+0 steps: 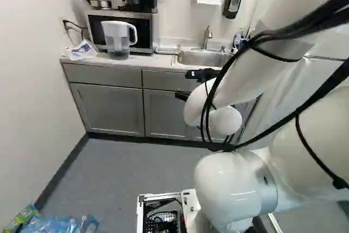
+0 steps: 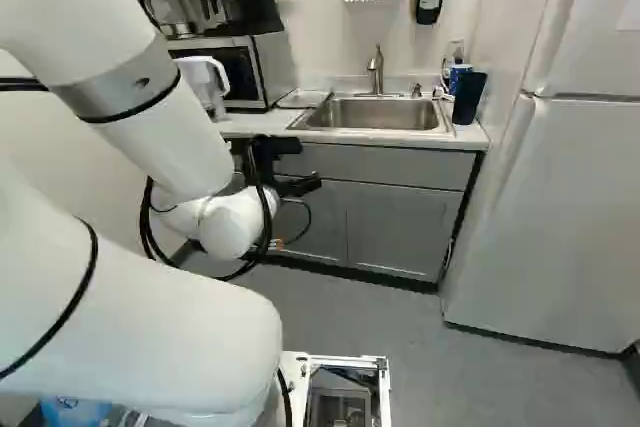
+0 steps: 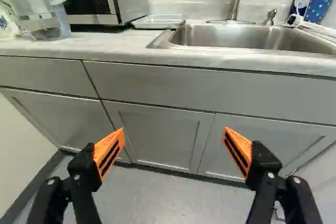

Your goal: Rinse the cup and place it in the tray

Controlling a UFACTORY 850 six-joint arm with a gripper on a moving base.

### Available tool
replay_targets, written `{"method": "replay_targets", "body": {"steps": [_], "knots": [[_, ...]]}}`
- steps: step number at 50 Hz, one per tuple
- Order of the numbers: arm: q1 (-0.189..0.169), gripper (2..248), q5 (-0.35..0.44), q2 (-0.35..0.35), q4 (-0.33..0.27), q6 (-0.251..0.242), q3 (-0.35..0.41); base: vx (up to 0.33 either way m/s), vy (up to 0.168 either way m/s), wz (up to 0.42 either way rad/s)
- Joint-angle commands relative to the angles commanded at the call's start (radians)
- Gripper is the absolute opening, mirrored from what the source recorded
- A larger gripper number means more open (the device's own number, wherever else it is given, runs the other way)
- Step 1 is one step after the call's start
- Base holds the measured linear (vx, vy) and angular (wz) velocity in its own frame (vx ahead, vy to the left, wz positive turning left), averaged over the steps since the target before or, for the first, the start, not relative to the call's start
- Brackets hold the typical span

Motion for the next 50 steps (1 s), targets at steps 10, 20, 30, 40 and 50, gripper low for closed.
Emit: {"method": "replay_targets", "body": {"steps": [10, 20, 30, 40, 50], "knots": [[0.000, 247, 0.000, 0.000, 0.000, 0.000, 0.000, 0.000, 0.000, 0.000], [0.000, 247, 0.000, -0.001, 0.000, 0.000, -0.001, 0.000, 0.000, 0.000], [-0.004, 247, 0.000, -0.009, 0.000, 0.000, -0.020, 0.000, 0.000, 0.000], [-0.009, 247, 0.000, -0.015, 0.000, 0.000, -0.050, 0.000, 0.000, 0.000], [-0.014, 247, -0.002, -0.023, 0.000, 0.000, -0.082, 0.000, 0.000, 0.000]]}}
